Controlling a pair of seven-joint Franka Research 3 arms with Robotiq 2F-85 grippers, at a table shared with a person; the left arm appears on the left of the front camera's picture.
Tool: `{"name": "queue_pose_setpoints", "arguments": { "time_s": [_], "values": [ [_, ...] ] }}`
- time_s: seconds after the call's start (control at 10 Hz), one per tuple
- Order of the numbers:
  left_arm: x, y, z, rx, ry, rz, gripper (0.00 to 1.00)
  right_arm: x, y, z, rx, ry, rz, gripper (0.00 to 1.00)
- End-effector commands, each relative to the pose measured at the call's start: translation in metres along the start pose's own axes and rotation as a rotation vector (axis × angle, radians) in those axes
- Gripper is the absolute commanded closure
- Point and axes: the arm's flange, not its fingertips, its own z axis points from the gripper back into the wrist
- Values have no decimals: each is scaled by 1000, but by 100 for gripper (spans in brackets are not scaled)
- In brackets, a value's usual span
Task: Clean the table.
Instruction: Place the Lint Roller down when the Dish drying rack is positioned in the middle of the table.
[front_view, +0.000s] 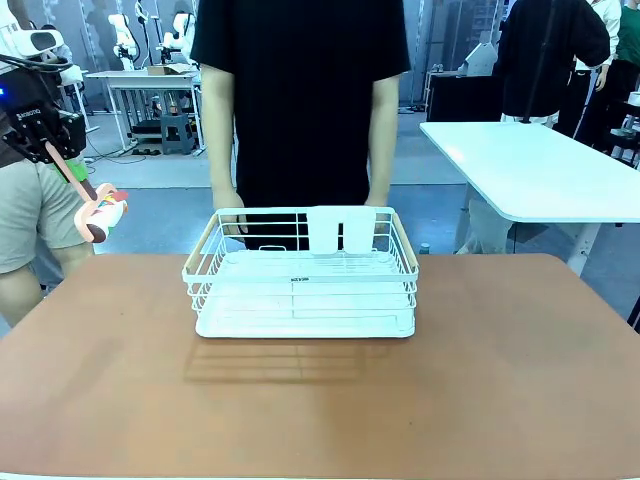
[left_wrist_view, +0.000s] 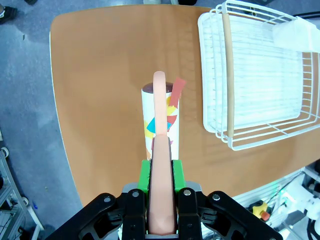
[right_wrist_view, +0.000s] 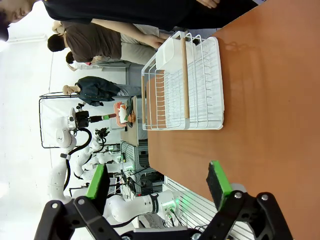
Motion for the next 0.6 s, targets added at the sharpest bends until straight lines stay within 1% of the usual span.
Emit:
{"name": "queue_pose_setpoints", "arguments": {
  "time_s": [0.0, 0.1, 0.2, 0.3, 0.4, 0.5],
  "values": [
    [0, 0, 0, 0, 0, 0, 79, 0, 2, 0, 11, 4, 9, 0],
    [9, -1, -7, 12, -76, 170, 79, 0, 2, 0, 11, 4, 9, 0],
    [19, -2, -13, 25, -187, 404, 79, 0, 2, 0, 11, 4, 9, 0],
    [26, 1, -20, 59, -271, 720, 79, 0, 2, 0, 11, 4, 9, 0],
    [27, 2, -26, 78, -273, 861, 79, 0, 2, 0, 11, 4, 9, 0],
    [28, 1, -31, 51, -224, 964, 79, 0, 2, 0, 11, 4, 9, 0]
  ]
}}
